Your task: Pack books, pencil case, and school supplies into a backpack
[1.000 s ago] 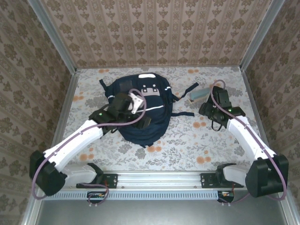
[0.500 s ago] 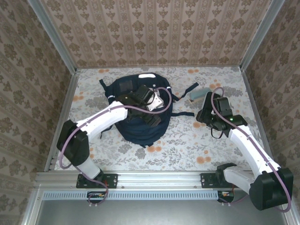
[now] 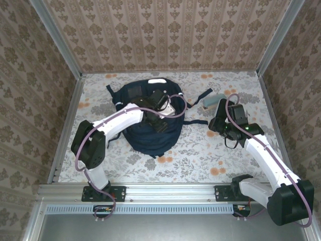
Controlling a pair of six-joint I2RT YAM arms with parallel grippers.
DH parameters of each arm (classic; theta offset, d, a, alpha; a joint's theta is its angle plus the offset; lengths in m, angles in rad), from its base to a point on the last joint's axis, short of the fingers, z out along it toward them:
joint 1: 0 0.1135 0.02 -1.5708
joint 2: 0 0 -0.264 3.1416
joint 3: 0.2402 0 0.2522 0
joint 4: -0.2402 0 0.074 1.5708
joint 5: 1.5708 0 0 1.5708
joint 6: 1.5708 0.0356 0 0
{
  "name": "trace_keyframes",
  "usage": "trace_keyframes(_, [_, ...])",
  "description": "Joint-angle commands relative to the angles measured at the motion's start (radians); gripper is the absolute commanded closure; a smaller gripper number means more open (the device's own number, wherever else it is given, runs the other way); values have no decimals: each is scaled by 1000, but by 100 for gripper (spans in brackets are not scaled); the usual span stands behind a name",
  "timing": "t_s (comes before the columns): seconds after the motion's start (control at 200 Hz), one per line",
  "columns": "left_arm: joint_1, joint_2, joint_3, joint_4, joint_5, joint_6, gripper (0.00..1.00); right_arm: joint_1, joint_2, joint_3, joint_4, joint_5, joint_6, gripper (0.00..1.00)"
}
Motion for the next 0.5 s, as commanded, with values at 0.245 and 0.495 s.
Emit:
trace_keyframes(0.245, [-31, -88, 4, 75, -283, 13, 86, 31, -33, 3, -9, 24, 26, 33])
trace_keyframes(0.495, [-81, -245, -57, 193, -386, 11, 100, 105, -67, 3, 2, 1, -28, 33])
